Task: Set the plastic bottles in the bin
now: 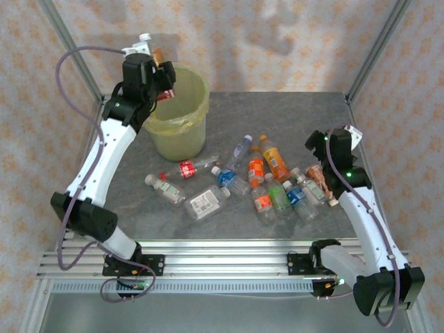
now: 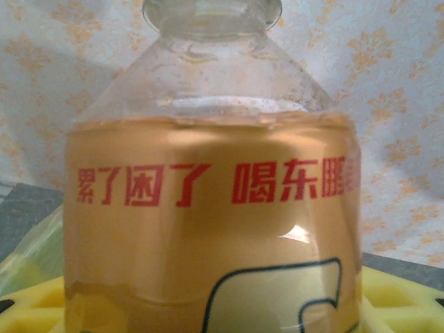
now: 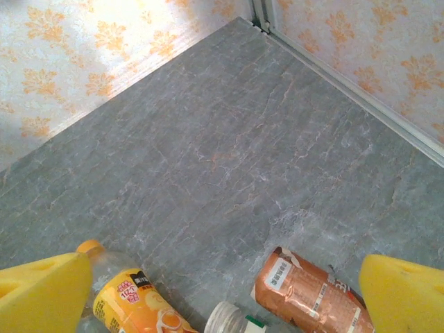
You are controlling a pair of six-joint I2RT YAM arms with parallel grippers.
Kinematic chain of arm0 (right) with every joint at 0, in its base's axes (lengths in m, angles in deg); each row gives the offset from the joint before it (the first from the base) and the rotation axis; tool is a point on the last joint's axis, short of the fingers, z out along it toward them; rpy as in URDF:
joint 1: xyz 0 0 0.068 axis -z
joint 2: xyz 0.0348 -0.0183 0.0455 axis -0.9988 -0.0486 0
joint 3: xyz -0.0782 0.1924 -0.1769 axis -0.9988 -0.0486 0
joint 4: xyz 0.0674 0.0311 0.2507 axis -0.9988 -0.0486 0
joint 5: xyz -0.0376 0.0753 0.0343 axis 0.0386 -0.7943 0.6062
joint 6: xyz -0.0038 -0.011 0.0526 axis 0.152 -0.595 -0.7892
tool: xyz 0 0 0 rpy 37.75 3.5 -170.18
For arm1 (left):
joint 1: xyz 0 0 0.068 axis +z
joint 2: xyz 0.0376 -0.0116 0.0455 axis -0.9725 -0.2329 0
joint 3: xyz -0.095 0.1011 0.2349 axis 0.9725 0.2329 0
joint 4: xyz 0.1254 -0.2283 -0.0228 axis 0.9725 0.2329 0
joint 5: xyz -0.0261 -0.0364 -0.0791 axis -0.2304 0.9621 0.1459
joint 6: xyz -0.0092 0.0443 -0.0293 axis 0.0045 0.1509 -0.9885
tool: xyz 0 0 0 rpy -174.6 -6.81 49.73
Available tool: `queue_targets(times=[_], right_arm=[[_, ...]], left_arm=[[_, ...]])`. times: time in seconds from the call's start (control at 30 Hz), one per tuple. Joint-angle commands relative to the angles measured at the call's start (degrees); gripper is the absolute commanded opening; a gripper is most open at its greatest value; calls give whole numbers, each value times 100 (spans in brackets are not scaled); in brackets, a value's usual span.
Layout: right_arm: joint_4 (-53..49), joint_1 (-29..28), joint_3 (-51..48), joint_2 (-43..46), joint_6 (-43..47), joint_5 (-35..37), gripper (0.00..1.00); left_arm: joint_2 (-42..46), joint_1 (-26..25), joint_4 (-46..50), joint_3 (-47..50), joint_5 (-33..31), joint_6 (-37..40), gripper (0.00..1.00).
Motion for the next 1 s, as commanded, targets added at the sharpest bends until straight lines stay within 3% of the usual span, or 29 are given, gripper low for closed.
queue_targets(times=[0.0,0.97], right_arm=[[-430,-42,222,114,-179,230,99],[-831,-42,179,42,-591,660,99]], left_arm=[[-389,-9,215,-659,15,428,41],[-2819,-10,2789,-2648,-24,513,46]])
